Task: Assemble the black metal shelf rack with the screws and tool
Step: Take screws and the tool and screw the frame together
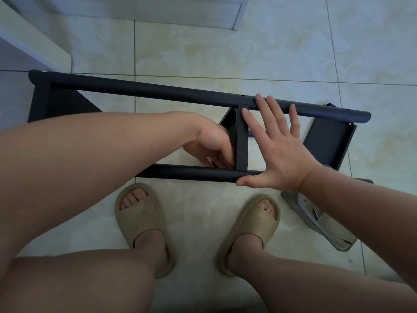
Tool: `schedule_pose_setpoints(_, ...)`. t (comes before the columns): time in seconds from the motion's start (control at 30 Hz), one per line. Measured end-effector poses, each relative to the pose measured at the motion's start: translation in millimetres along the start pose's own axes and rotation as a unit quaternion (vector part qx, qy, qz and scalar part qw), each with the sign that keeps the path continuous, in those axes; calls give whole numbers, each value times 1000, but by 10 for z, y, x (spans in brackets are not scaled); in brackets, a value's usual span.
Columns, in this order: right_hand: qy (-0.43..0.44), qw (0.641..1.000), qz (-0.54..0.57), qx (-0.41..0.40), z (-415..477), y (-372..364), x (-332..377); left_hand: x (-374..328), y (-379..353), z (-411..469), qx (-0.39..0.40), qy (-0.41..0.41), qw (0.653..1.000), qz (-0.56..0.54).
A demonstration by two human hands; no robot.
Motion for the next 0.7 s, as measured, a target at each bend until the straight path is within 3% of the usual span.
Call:
schedule_pose_setpoints(0.47, -1, 1000, 7, -1, -4, 7, 5, 132, -94, 28, 1, -103, 989, -105)
schedule_pose_setpoints(0.57, 0, 1000, 5, -1, 0, 8, 3, 115, -36, 23, -16, -89, 993, -78)
schedule_pose_setpoints(0.7, 0, 1000, 2, -3, -1, 0, -4, 58, 88, -26, -19, -13, 999, 40)
Point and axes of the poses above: each hand's wrist, its own z-axis towards the middle knuckle, its own y-axis out of the back of the hand, x = y × z, the point moved 4 cm from there along z, towards the middle knuckle, and after that the axes turned 1 degree about -y, right-handed, at the moved point
